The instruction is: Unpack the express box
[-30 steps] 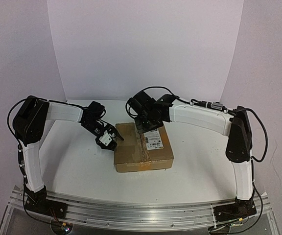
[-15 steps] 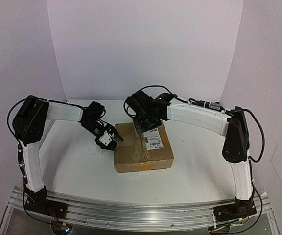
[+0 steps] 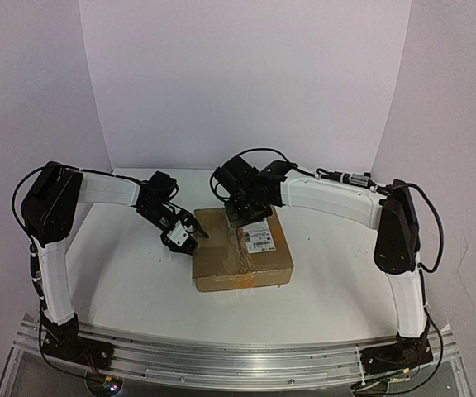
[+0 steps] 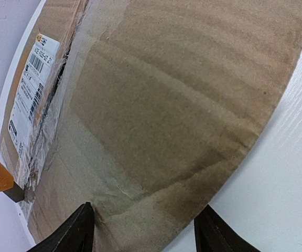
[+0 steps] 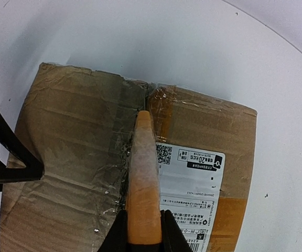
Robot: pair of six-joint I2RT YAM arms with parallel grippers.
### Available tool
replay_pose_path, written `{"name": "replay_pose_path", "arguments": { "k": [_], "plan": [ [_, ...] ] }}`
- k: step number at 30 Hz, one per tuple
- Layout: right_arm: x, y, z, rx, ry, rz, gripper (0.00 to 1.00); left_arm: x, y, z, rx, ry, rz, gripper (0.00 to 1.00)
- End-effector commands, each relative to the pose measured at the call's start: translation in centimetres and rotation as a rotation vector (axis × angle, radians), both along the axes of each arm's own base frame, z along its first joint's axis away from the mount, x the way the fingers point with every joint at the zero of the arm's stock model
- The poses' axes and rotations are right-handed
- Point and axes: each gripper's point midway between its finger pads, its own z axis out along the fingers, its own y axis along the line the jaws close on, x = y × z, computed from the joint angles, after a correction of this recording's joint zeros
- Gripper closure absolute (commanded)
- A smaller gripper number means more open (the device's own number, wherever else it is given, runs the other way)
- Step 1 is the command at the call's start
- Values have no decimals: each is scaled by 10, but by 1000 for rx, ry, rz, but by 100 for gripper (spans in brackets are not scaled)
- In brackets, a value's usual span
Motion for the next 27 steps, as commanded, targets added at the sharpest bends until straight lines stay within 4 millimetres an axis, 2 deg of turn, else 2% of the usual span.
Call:
{"name": "replay_pose_path", "arguments": {
  "k": [1,5,14,20,27],
  "plan": [
    [-16,-8,-38,-27,129,-7,100,-20,3,-8,52,117,34,36],
    [-34,-15,-39,-53,195,9,100,-8,0,-9,57,155,131,37],
    [-73,-12,-35,-51,319,60,100,2,6,-18,107,229,319,43],
    [-88,-27,-37,-75,351,74,100,15,13,-29,154,218,441,48],
    [-101,-34,-34,-114,361,135,100,11,13,-28,158,260,462,48]
  ]
}}
